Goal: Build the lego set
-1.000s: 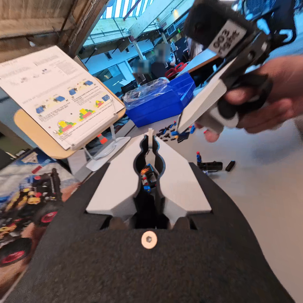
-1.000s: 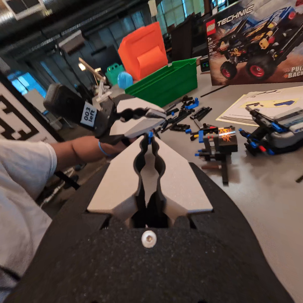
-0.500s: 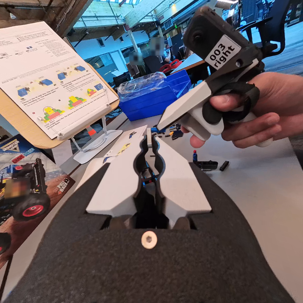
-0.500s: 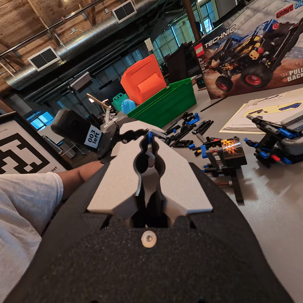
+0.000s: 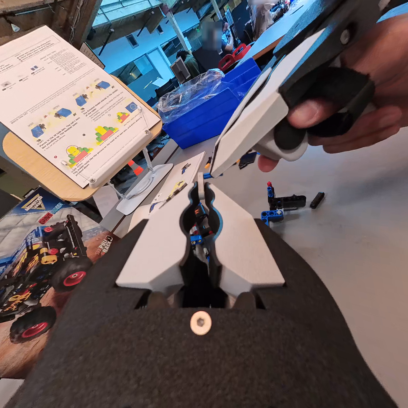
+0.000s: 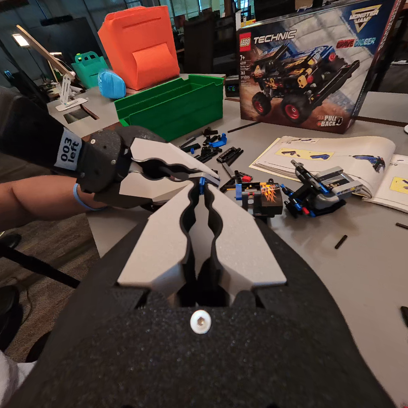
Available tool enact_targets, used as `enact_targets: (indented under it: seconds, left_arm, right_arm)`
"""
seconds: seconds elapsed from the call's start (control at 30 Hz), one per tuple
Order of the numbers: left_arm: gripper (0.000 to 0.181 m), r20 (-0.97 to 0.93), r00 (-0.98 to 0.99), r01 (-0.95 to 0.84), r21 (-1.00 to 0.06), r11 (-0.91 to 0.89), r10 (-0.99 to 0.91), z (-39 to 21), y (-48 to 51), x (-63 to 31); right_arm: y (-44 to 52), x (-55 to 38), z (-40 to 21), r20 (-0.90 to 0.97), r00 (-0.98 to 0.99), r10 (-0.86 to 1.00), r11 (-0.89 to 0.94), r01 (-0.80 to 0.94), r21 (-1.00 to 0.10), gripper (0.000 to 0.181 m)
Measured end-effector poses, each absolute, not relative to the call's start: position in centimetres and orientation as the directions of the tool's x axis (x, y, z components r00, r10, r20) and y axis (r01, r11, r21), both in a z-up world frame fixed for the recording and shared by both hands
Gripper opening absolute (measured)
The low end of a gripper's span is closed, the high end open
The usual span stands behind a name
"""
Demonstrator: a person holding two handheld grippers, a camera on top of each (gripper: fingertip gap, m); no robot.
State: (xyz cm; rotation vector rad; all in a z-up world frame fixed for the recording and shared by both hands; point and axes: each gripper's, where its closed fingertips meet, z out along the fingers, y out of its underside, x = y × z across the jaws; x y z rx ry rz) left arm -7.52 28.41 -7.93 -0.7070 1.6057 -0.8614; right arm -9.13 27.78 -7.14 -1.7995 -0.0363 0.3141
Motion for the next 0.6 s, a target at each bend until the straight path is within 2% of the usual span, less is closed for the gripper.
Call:
enact_targets:
  seconds: [0.23, 0.4, 0.6]
  left_arm:
    - [0.003, -0.547, -0.183, -0.033, -0.827, 0.561, -0.817, -8.52, 28.81, -7.29]
    - [0.002, -0.645, -0.126, -0.044, -0.755, 0.654, -0.754, -8.55, 29.2, -7.24]
    - [0.002, -0.608, -0.143, -0.049, -0.784, 0.619, -0.781, -8.69, 29.19, -7.23]
  right_arm:
    - [28.2, -8.84, -7.63, -0.217, 0.962, 0.163, -0.24, -0.175, -0.955, 0.003]
    - [28.45, -8.6, -7.83, -0.094, 0.99, 0.106, -0.246, -0.065, -0.967, 0.003]
    - [28.63, -8.61, -7.89, -0.066, 0.993, 0.099, -0.249, -0.039, -0.968, 0.003]
